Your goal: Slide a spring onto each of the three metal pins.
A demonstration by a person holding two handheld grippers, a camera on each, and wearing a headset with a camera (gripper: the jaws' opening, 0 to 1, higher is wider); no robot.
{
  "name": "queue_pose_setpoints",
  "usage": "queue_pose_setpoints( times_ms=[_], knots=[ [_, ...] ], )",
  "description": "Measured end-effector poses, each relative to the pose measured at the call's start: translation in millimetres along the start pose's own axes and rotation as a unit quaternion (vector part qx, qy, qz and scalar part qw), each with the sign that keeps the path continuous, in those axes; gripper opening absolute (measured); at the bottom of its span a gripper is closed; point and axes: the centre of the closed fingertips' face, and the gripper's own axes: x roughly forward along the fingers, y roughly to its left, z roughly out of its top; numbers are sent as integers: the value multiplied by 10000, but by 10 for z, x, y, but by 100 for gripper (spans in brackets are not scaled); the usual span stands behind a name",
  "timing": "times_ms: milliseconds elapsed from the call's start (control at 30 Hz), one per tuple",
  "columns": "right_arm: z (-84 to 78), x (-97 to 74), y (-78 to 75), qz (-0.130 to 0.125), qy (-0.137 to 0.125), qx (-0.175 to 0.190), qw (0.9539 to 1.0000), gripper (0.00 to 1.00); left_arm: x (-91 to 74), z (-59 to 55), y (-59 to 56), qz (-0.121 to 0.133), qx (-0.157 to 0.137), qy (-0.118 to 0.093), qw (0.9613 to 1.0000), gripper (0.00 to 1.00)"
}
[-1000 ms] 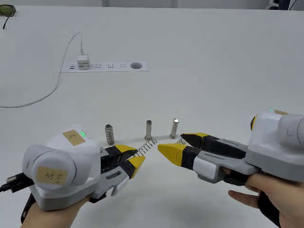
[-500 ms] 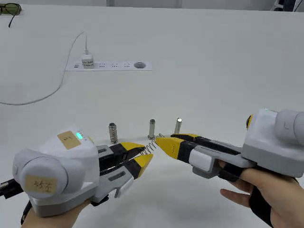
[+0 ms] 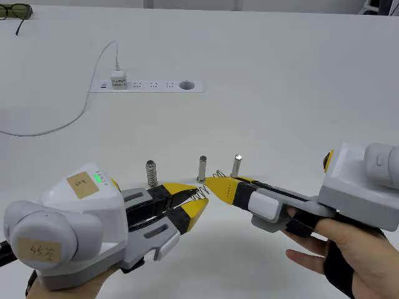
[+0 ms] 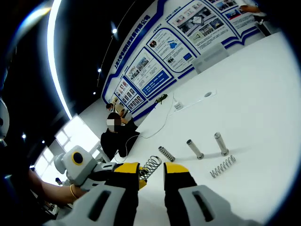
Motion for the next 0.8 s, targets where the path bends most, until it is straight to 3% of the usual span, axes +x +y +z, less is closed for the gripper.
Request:
queue_pose_setpoints(
  times_ms=[467, 800],
  knots=[
    [-18, 9, 92, 269, 47, 145, 9995, 13, -27, 30, -39, -67, 34, -33, 10000, 10],
    [-51, 38, 108, 232, 116, -278, 9993, 12, -5, -41, -12, -13, -72, 162, 9998, 11]
  ],
)
